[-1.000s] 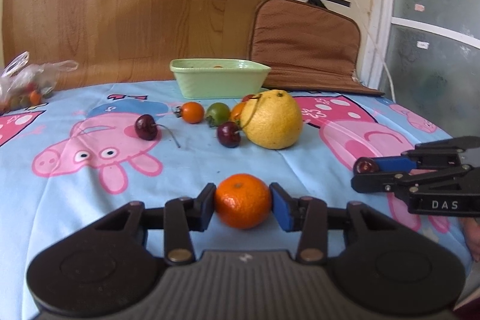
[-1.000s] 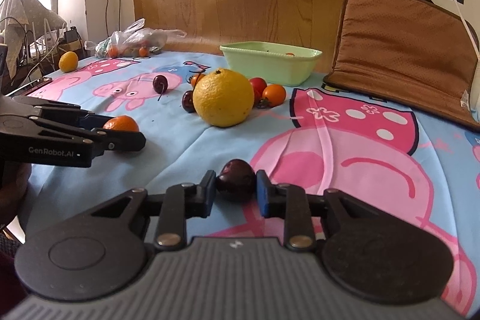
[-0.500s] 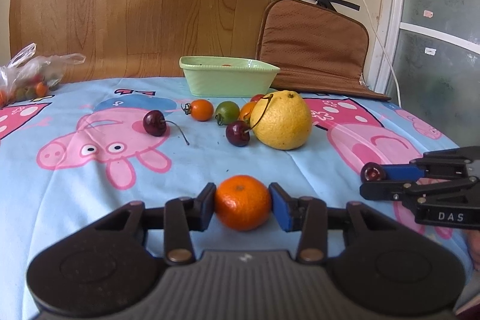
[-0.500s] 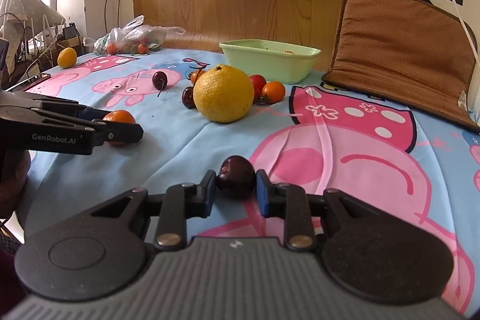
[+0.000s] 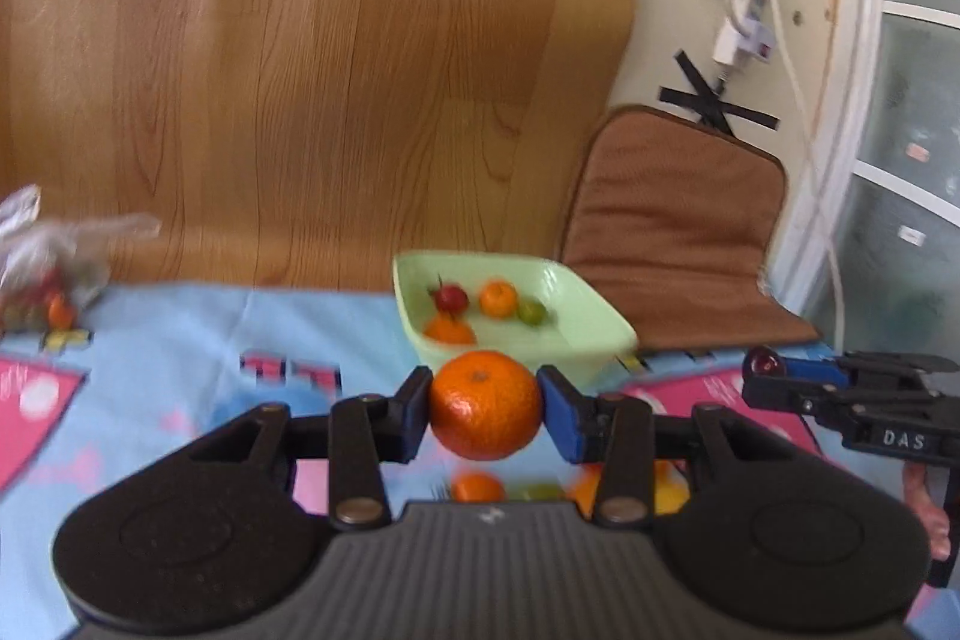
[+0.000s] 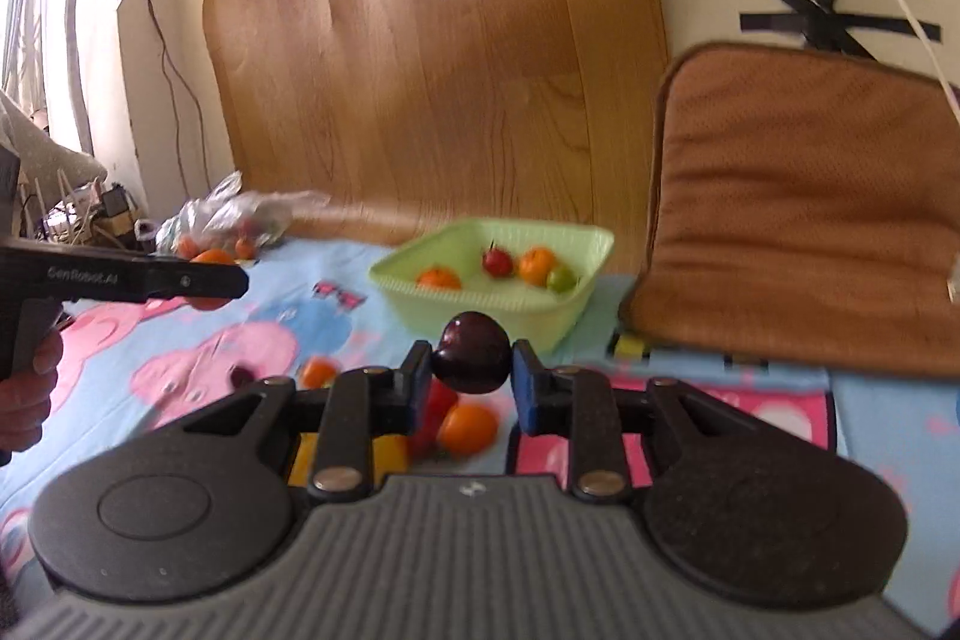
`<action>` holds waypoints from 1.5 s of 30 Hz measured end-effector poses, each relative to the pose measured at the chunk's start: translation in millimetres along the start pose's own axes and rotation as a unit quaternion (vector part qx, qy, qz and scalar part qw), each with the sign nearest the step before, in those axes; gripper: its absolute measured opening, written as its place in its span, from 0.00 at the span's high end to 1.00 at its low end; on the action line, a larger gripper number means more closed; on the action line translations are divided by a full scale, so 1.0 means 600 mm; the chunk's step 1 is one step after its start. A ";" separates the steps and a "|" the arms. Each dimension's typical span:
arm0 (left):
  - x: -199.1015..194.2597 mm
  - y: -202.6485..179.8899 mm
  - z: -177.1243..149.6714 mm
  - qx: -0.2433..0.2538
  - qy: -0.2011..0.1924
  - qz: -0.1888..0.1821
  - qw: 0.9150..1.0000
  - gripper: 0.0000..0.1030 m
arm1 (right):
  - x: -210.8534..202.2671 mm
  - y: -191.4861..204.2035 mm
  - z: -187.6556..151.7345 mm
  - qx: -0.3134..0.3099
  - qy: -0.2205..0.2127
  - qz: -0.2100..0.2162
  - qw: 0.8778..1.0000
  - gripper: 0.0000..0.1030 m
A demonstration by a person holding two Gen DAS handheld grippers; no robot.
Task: Organize fruits
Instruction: 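Drop the orange and the dark cherry into the green basket with both tools, then grasp the dark cherry with the left tool while the right tool grasps a cherry tomato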
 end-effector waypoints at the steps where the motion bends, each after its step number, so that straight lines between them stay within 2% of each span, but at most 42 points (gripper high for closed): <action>1: 0.025 0.007 0.016 -0.001 0.005 -0.001 1.000 0.63 | 0.019 -0.005 0.011 0.000 -0.001 0.000 1.000 0.70; 6: 0.149 0.032 0.057 0.001 0.032 0.014 0.999 0.63 | 0.116 -0.029 0.044 0.009 0.003 -0.004 1.000 0.70; 11: 0.243 0.029 0.050 0.010 0.069 0.008 0.998 0.63 | 0.188 -0.041 0.037 0.003 0.027 -0.006 1.000 0.70; 16: 0.301 0.005 0.025 0.024 0.110 0.000 0.994 0.58 | 0.205 -0.047 0.034 0.020 0.031 0.000 0.999 0.69; 20: 0.260 -0.001 0.038 0.025 0.081 -0.005 0.996 0.58 | 0.169 -0.048 0.051 0.017 0.013 -0.004 1.000 0.69; 24: 0.157 0.015 0.043 -0.008 0.042 -0.015 0.999 0.57 | 0.109 -0.049 0.041 0.040 0.015 0.017 0.999 0.69; 28: 0.049 0.022 -0.011 -0.043 0.035 -0.045 0.997 0.57 | 0.053 -0.043 -0.005 0.050 0.032 0.030 0.998 0.69; 31: -0.009 0.013 -0.068 -0.044 0.040 -0.067 0.996 0.57 | 0.042 -0.045 -0.041 0.063 0.055 0.021 0.996 0.69; 33: -0.034 -0.006 -0.105 -0.017 0.048 -0.074 0.996 0.56 | 0.044 -0.050 -0.057 0.093 0.072 0.021 0.993 0.69; 35: -0.048 -0.030 -0.134 0.033 0.055 -0.069 0.996 0.54 | 0.045 -0.054 -0.064 0.132 0.083 0.029 0.987 0.69; 39: -0.046 -0.068 -0.167 0.129 0.060 -0.075 0.987 0.49 | 0.049 -0.052 -0.065 0.182 0.092 0.050 0.978 0.69; 45: -0.013 -0.087 -0.185 0.186 0.081 -0.093 0.975 0.43 | 0.058 -0.042 -0.075 0.219 0.110 0.055 0.968 0.68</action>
Point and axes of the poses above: each gripper's, at about its wrist camera, not at the fingertips, and x roughly the way its jaws point, y to its left, z to its top, the point moved 9 cm from there along x, roughly the way its jaws point, and after that the axes turned 6 degrees about -z, right-handed, at the moved point
